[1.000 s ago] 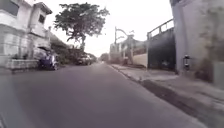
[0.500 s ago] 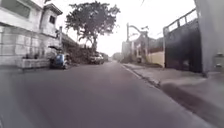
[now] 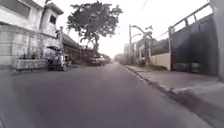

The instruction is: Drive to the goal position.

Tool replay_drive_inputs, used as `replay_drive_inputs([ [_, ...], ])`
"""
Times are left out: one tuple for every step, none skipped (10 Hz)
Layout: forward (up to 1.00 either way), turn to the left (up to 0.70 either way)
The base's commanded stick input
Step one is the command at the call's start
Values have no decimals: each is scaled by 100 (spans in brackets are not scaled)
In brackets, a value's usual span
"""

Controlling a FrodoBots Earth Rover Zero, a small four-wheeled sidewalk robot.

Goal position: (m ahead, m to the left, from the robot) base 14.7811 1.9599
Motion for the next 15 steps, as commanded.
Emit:
replay_drive_inputs([
  [100,0],
  [100,0],
  [100,0],
  [100,0],
  [100,0],
  [100,0],
  [100,0],
  [100,0],
  [100,0],
  [100,0],
  [100,0],
  [100,0],
  [100,0],
  [100,0],
  [100,0],
])
